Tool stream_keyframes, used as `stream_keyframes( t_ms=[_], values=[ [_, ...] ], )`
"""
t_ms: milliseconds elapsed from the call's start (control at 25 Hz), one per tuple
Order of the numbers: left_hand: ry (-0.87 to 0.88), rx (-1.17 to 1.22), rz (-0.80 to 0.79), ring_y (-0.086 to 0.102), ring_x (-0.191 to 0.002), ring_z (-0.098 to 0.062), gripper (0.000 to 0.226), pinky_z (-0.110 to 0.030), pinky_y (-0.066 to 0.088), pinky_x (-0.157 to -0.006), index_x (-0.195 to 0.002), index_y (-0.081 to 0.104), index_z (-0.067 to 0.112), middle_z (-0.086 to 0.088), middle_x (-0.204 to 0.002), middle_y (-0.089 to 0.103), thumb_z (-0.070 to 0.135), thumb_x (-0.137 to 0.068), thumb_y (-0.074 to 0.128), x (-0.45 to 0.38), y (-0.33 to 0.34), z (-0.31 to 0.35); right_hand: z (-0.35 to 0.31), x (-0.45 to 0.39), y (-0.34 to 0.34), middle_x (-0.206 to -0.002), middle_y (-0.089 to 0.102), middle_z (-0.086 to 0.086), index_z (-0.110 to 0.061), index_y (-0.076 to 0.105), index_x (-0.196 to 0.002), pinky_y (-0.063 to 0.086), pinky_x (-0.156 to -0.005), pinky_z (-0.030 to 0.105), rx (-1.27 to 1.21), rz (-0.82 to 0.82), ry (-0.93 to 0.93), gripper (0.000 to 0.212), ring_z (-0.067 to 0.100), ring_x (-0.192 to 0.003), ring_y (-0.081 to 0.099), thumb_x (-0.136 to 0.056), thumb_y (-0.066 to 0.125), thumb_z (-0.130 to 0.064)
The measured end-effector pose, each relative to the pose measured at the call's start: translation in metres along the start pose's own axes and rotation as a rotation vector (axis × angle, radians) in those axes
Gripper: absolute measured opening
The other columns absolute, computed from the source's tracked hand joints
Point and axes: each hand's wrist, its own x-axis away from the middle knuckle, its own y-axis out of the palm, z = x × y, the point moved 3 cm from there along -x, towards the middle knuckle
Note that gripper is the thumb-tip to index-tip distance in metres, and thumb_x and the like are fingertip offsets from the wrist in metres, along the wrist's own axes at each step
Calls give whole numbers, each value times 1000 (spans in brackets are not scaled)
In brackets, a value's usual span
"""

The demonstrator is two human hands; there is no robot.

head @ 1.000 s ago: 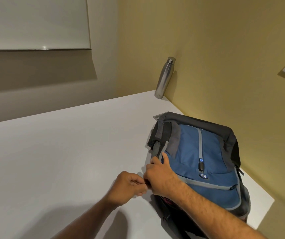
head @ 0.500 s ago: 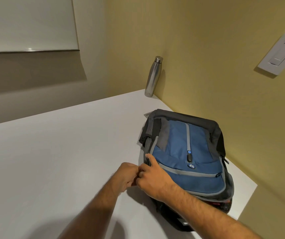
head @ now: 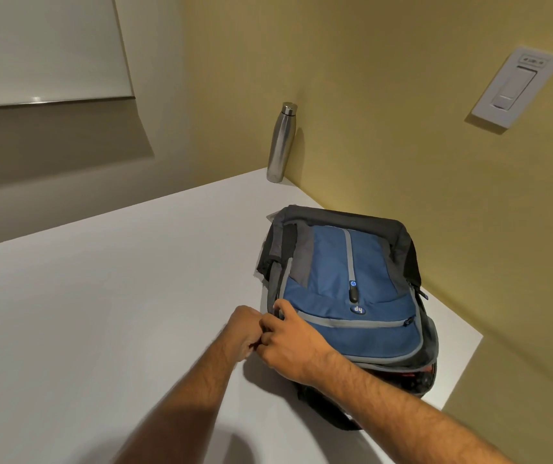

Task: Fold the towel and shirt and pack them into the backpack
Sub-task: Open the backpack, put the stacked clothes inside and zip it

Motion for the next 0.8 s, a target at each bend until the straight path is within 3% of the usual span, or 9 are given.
stream_keyframes(
  t_ms=[160,280,360,480,680,800],
  values=[
    [-25,80,-38,60,-44,-17,17,-23,50,-44,-73,63,-1,-11,-55,63,5,-88,68,4,1,1,-5,23,-4,-58,60,-11,-24,71,-70,42,-87,45,18,34,-66,10,19,-82,43,-80,72,-24],
    [-9,40,-17,64,-50,-15,17,-24,54,-48,-94,64,-5,-15,-69,69,11,-91,68,-2,1,0,-8,56,-3,-58,54,-9,-23,69,-73,40,-91,46,21,97,-87,13,21,-76,34,-86,68,-23],
    [9,-1,4,65,-53,-16,23,-25,56,-49,-100,63,-5,-16,-74,69,15,-91,69,-4,3,0,-3,80,-4,-61,55,-8,-21,67,-76,40,-92,46,28,197,-69,20,22,-76,38,-94,59,-20],
    [46,-67,38,63,-52,-18,23,-27,57,-53,-96,65,-6,-14,-68,68,16,-92,69,-5,5,1,3,105,-1,-66,58,-7,-20,66,-80,39,-93,46,44,280,-45,28,22,-77,43,-99,47,-14],
    [106,-166,111,62,-55,-21,26,-36,61,-71,-75,65,-1,-10,-61,67,17,-93,65,-6,6,-4,5,129,13,-69,58,-8,-21,66,-82,38,-90,44,27,321,-46,28,21,-76,44,-102,47,-15],
    [137,-188,155,63,-56,-21,29,-34,60,-71,-79,68,-6,-10,-60,67,19,-94,65,-9,6,-8,11,153,19,-70,56,-8,-18,65,-84,38,-91,40,-26,325,-3,32,20,-76,44,-105,41,-18]
  ],
)
